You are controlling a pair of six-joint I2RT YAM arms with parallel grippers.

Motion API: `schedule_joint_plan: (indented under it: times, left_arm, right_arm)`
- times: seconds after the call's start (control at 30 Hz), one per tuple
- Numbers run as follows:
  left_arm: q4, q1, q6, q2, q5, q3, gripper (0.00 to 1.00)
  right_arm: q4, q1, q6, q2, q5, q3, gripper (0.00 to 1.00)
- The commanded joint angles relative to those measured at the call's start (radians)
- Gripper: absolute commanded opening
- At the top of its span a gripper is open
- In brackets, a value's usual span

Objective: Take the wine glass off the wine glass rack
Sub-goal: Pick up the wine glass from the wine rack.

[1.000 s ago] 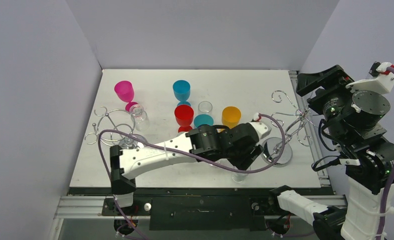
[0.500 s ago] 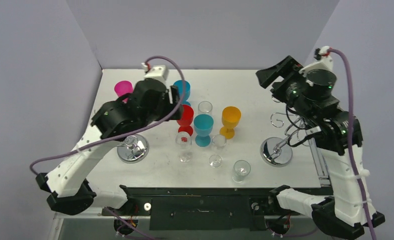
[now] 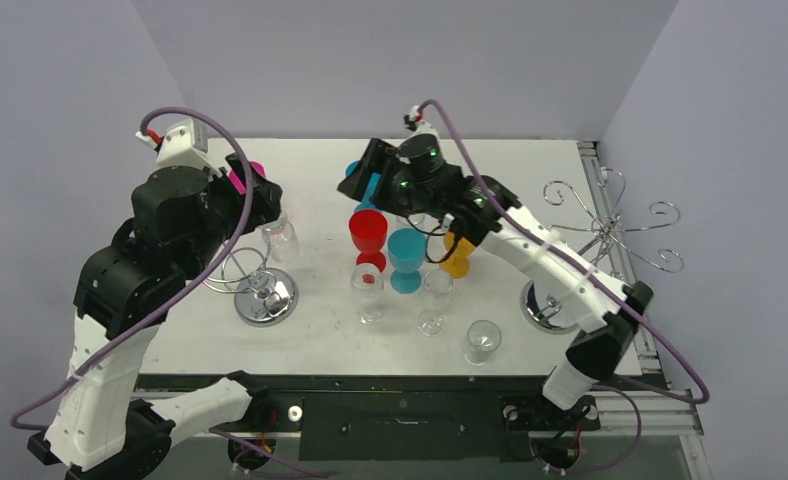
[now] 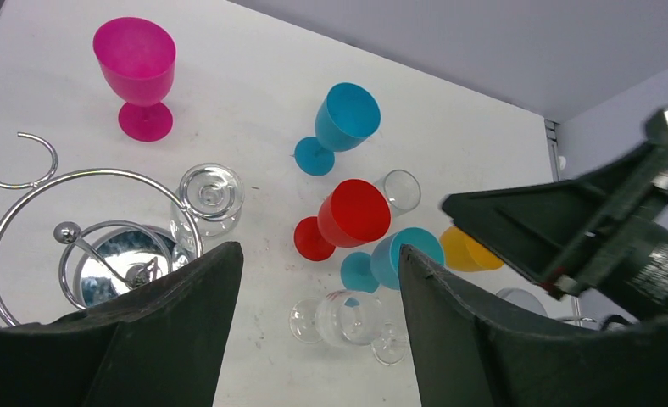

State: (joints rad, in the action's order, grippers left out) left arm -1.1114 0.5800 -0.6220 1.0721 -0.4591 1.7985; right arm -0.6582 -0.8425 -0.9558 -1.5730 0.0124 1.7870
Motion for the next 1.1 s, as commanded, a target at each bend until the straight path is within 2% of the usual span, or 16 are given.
schedule_joint_plan:
  times: [0.0,0.17,0.43,0.73,1.07]
  left_arm:
    - [0.031,-0.006,0.014,-0.038,0.019,0.032,0.65]
    - [0.033,-0.008,0.011,-0.087,0.047,0.019,0.65]
    - [0.03,-0.008,0.019,-0.123,0.077,0.004,0.66]
    - [0.035,-0.008,0.025,-0.139,0.097,-0.022,0.66]
    - [0.04,-0.008,0.031,-0.147,0.094,-0.047,0.66]
  right_arm:
    - [0.135,-0.058,-0.078,-0.158,-0.101,0.124,0.69]
    - [0.227,-0.079,-0.128,-0.298,-0.208,0.187,0.67]
    - [0.263,-0.11,-0.178,-0.486,-0.267,0.3,0.59]
    - [0.3,-0.115,-0.218,-0.552,-0.265,0.319,0.53]
    - [0.332,-0.111,-0.252,-0.593,-0.28,0.337,0.4]
